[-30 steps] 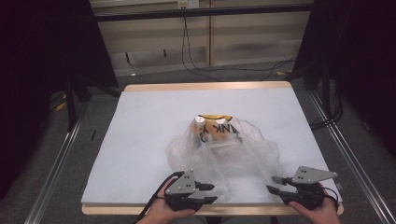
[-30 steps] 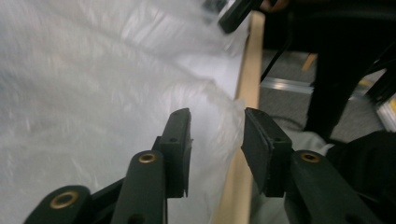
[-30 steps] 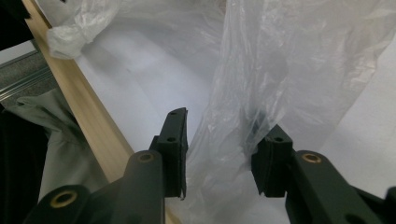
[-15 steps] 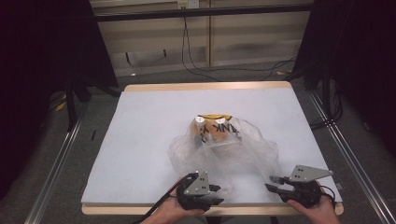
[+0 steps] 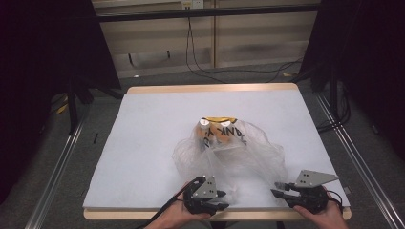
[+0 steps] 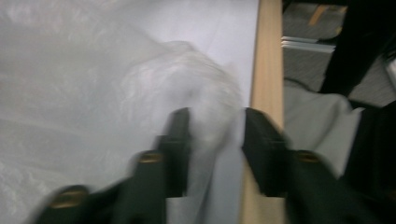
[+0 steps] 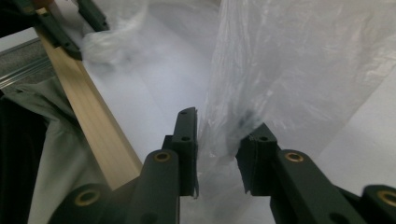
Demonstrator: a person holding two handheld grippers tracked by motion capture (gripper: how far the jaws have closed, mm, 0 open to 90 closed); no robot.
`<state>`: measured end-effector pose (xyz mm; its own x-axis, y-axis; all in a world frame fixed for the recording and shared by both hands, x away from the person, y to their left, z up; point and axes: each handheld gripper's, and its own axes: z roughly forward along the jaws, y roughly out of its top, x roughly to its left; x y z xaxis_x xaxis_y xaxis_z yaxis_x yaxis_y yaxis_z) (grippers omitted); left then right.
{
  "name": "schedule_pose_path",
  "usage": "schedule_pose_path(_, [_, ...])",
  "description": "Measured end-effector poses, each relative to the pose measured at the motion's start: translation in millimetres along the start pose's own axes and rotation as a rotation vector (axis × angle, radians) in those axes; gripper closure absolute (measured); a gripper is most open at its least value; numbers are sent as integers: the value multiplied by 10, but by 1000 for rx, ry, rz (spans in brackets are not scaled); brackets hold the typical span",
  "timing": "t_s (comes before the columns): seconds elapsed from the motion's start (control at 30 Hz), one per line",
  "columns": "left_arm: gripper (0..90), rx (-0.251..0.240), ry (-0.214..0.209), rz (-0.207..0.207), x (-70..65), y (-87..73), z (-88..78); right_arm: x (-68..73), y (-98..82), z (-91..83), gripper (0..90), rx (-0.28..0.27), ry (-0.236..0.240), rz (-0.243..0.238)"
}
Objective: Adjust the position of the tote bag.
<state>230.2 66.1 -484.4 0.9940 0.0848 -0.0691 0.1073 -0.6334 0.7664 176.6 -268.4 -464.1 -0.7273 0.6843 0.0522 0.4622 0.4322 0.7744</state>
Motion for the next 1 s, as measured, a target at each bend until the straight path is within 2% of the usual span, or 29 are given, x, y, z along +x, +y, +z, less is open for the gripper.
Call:
schedule_pose_path(0.13, [839,14,3,-13,37,7,-16,2,1,-3,740,-2,13,0])
schedule_pose_path(0.27, [879,27,7,-18,43,12,-34,0,2,-8,769,-6,13,3])
schedule_pose_path(0.3, [879,13,-8,-25,50,7,-36,0,2,-8,769,-6,13,3])
schedule_pose_path(0.37, [891,8,-8,-29,59,15,-69,-1,5,-25,795,-15,8,3])
schedule_pose_path(0.47, [894,-44,-17,-51,66,44,-139,-8,4,-59,873,-38,17,9])
schedule_pose_path(0.57, [896,-63,-24,-55,62,62,-169,-1,9,-70,886,-52,20,12])
schedule_pose_path(0.63, [896,-74,-29,-43,51,84,-211,2,12,-82,888,-55,15,10])
schedule_pose_path(0.67, [896,-95,-37,-53,43,85,-214,0,14,-91,890,-63,19,10])
schedule_pose_path(0.83, [896,-115,-31,-37,27,104,-296,-3,20,-157,894,-114,-5,20])
schedule_pose_path(0.87, [897,-122,-32,-45,17,113,-319,-7,21,-174,895,-129,-9,27])
schedule_pose_path(0.9, [897,-128,-32,-37,18,119,-336,-14,27,-199,896,-156,0,34])
schedule_pose_path(1.0, [897,-164,-36,-38,11,146,-405,-36,68,-189,898,-157,26,38])
